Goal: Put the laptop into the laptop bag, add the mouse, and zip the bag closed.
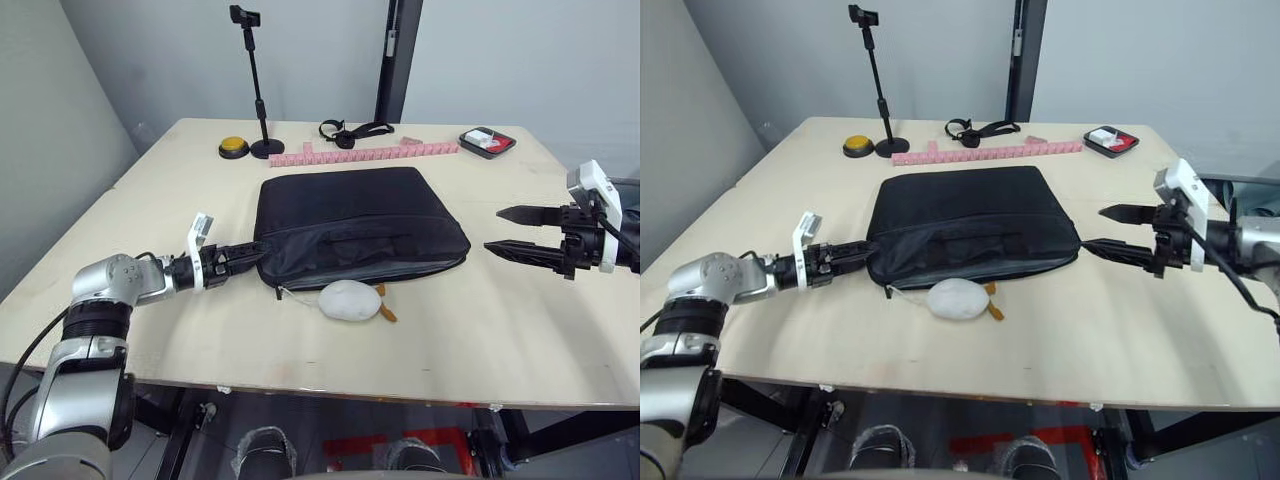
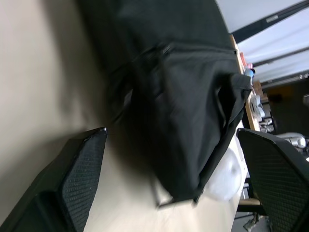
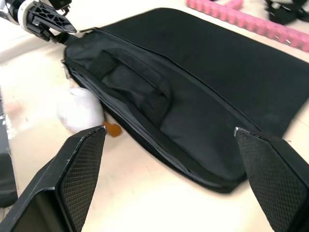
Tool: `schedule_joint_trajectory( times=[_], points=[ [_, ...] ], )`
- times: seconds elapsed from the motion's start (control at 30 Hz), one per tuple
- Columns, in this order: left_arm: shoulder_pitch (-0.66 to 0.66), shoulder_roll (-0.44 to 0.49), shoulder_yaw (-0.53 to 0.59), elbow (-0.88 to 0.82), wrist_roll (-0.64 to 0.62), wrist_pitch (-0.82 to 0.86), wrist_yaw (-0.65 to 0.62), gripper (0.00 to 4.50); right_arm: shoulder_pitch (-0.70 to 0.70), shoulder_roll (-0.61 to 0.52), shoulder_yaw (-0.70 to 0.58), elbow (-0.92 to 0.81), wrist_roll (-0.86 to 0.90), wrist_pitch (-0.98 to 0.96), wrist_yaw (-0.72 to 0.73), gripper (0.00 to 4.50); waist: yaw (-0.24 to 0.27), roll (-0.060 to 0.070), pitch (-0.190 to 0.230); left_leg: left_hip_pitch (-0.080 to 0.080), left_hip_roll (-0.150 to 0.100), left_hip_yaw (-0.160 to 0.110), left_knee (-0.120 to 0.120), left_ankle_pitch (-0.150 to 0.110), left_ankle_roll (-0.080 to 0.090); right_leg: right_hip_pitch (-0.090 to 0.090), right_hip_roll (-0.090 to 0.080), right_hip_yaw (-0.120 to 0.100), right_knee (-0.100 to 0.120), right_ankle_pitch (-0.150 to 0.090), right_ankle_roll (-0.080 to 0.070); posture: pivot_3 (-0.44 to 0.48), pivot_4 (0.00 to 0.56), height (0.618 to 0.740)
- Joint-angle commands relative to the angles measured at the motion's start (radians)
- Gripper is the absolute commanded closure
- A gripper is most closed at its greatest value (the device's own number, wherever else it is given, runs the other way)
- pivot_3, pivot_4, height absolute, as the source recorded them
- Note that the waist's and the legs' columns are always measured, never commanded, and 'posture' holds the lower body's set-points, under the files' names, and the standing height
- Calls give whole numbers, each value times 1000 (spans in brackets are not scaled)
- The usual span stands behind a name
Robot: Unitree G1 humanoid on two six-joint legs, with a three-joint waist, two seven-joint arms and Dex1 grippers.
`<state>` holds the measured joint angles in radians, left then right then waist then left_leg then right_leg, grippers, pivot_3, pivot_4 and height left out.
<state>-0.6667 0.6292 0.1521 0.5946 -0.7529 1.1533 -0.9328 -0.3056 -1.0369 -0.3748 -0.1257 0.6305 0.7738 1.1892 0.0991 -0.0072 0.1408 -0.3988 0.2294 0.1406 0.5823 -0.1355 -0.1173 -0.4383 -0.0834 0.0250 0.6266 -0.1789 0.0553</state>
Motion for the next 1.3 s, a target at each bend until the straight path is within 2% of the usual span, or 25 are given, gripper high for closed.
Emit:
schedule_joint_trajectory(
  times=[0.03,0.13,0.33,0.4,0.47,0.73,0.97,1.13,1.23,1.3],
  points=[
    [-19,-25,-29,-7,15,8,-57,248,5,-9,-27,-17,15,-14,-10,9,-2,0,0,0,0,0,0,0,0,0,0,0,0,0,0,0,150,739],
    [-33,-29,-44,1,33,10,-85,1139,2,-4,15,-2,-11,-15,-38,0,-1,0,0,0,0,0,0,0,0,0,0,-1,0,0,0,0,150,739],
    [-55,9,-59,7,76,-5,-133,3269,-154,99,199,212,-155,47,-244,0,-7,0,0,0,0,0,1,0,0,0,0,0,0,1,-1,0,150,739],
    [-64,15,-55,9,91,-8,-120,3959,-196,140,208,282,-177,74,-310,0,-7,1,1,-1,0,0,1,0,0,-1,0,0,0,1,-1,0,150,739],
    [-68,23,-47,-3,97,-9,-118,4457,-219,186,204,313,-169,123,-354,0,-6,1,1,-2,0,0,-1,0,0,-2,0,-1,-1,1,-1,0,150,739],
    [-55,64,-41,-27,90,21,-147,4485,-257,319,149,321,-75,231,-407,0,-6,1,1,-3,1,0,-4,0,0,-3,1,-2,-5,1,-1,0,150,739],
    [-87,155,-112,55,165,-33,-256,4485,-227,336,208,334,-115,202,-410,0,-7,1,1,-2,1,0,-5,0,-1,-2,1,-2,-5,1,-1,0,150,739],
    [-132,172,-134,107,202,-38,-309,4485,-245,354,209,388,-110,202,-394,0,-1,1,1,-2,1,0,-5,0,-1,-2,1,-2,-5,1,-1,0,150,739],
    [-132,163,-140,102,212,-28,-321,4500,-240,397,203,354,-68,242,-388,778,-1,1,1,-2,1,0,-5,0,-2,-2,1,-2,-5,1,-1,0,150,739],
    [-130,157,-140,98,214,-23,-323,4500,-227,424,220,325,-67,248,-399,1462,-2,1,1,-2,1,0,-5,0,-1,-2,1,-2,-5,1,-1,0,150,739]
  ],
)
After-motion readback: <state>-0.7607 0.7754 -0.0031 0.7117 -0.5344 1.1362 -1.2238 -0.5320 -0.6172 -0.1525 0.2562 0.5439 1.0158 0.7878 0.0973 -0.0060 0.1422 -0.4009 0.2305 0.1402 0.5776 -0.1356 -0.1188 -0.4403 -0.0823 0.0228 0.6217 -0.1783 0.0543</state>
